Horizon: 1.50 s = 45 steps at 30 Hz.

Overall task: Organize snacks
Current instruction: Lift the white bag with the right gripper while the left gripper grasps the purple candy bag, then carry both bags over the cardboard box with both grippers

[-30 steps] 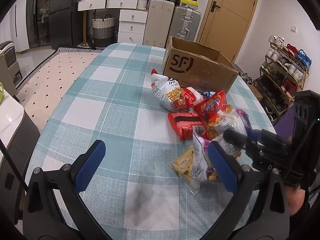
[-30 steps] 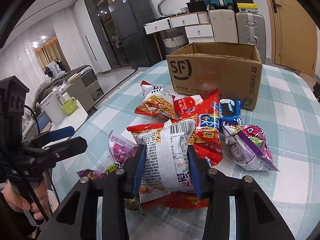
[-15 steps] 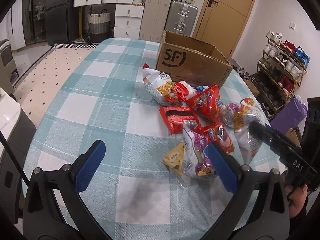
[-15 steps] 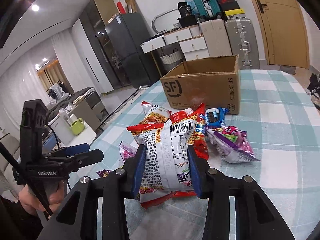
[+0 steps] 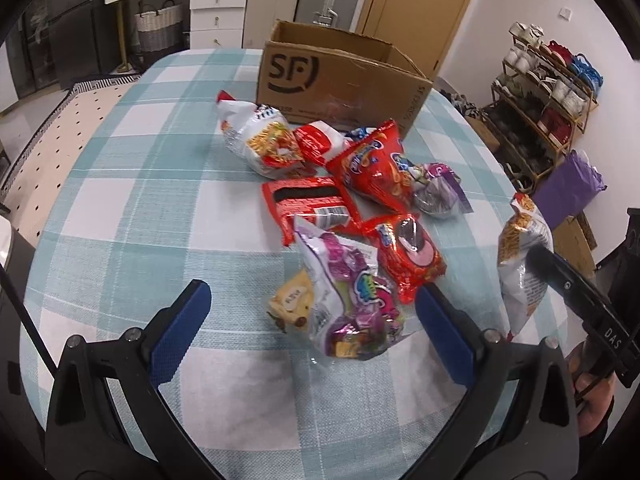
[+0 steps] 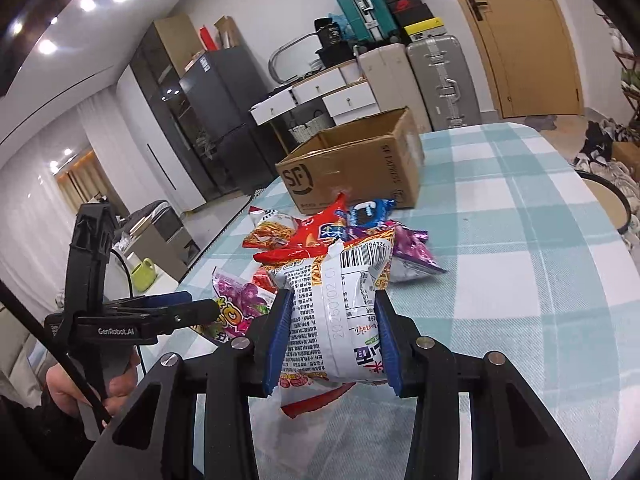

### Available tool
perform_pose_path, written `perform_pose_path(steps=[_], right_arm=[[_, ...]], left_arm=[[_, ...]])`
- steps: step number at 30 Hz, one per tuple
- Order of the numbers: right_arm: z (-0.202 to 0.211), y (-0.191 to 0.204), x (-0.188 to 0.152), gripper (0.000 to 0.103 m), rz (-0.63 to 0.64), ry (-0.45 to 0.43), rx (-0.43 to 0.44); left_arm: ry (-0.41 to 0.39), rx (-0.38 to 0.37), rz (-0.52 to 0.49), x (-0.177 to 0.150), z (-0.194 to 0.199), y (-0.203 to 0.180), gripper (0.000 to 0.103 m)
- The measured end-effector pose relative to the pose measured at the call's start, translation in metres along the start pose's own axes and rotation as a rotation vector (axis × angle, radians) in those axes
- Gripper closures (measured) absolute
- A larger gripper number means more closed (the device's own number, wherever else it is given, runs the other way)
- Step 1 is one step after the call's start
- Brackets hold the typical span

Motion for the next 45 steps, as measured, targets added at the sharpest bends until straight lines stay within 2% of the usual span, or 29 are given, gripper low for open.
perform_pose_path(steps=[6, 17, 23, 29, 32, 34, 35, 41, 43, 45], right_arm=[[0.021, -0.001, -0.009, 0.062, 0.026, -0.010, -0.033], [0.040, -0.020, -0.015, 0.062, -0.044, -0.038, -0.044], [0.042, -0.025, -0.020, 0.062, -0.044, -0.036, -0.062], [0.046, -0.029, -0.024, 0.062, -0.056, -0.032, -0.070], [0.046, -0.030, -0.023, 0.062, -0.058, -0.033, -0.071], [0.047, -0.030, -0.023, 0.062, -0.061, -0.036, -0.070], [0.047, -0.030, -0.023, 0.062, -0.060, -0.036, -0.071], [0.048, -0.027, -0.024, 0.062, -0.058, -0.034, -0.069], [0.048, -0.026, -0.024, 0.062, -0.057, -0.034, -0.068], [0.047, -0.025, -0.024, 0.062, -0.057, -0.036, -0.069]], left_arm=[[0.035, 0.013, -0.011, 0.001, -0.013, -0.011, 0.002], [0.058, 0.037, -0.023, 0.002, -0.022, -0.014, 0.002], [0.065, 0.026, -0.025, 0.002, -0.024, -0.016, 0.008], [0.080, 0.028, -0.031, 0.000, -0.026, -0.017, 0.021], [0.087, 0.011, -0.027, -0.001, -0.027, -0.015, 0.033], [0.094, -0.019, -0.023, -0.002, -0.028, -0.014, 0.053], [0.099, -0.041, -0.020, -0.002, -0.029, -0.014, 0.058], [0.088, -0.068, -0.025, -0.003, -0.027, -0.013, 0.063], [0.087, -0.089, -0.030, -0.003, -0.026, -0.014, 0.074], [0.079, -0.089, -0.037, -0.004, -0.023, -0.015, 0.076]])
Point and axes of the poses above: each gripper's, at about its wrist camera, not at the fingertips, and z roughly against the way its jaws point, y to its left, x to its top, the point moved 5 cm from there along -z, roughly the way its jaws point, and after that the axes turned 4 degrees about x, right-handed, at the moved point
